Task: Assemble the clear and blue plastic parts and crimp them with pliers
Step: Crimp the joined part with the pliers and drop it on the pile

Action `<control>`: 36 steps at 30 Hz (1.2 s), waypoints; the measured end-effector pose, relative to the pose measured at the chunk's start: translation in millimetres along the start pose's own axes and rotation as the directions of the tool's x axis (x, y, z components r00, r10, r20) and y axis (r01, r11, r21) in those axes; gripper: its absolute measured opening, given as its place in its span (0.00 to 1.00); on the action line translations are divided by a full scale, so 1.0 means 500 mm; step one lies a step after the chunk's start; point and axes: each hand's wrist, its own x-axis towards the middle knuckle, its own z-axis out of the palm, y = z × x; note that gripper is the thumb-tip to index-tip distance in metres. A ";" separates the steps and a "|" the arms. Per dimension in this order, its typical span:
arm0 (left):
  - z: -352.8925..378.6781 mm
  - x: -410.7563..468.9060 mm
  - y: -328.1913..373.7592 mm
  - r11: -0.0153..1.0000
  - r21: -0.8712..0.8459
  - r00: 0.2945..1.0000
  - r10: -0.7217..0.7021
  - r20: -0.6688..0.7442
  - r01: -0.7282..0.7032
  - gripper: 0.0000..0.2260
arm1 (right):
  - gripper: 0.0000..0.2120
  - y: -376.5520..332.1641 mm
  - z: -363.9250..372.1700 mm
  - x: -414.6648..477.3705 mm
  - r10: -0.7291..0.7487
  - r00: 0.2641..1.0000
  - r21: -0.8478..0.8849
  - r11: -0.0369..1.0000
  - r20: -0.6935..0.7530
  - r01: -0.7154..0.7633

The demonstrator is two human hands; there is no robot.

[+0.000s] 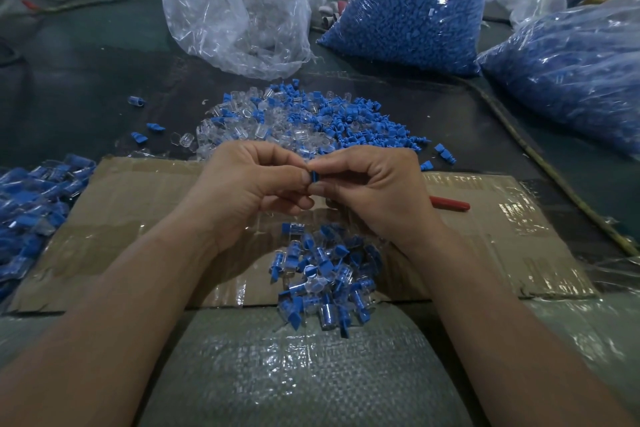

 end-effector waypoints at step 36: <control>-0.019 0.017 -0.024 0.991 -0.118 0.994 0.047 -0.094 -0.058 0.06 | 0.16 0.027 -0.120 0.009 0.583 0.793 -0.721 0.625 0.177 -0.298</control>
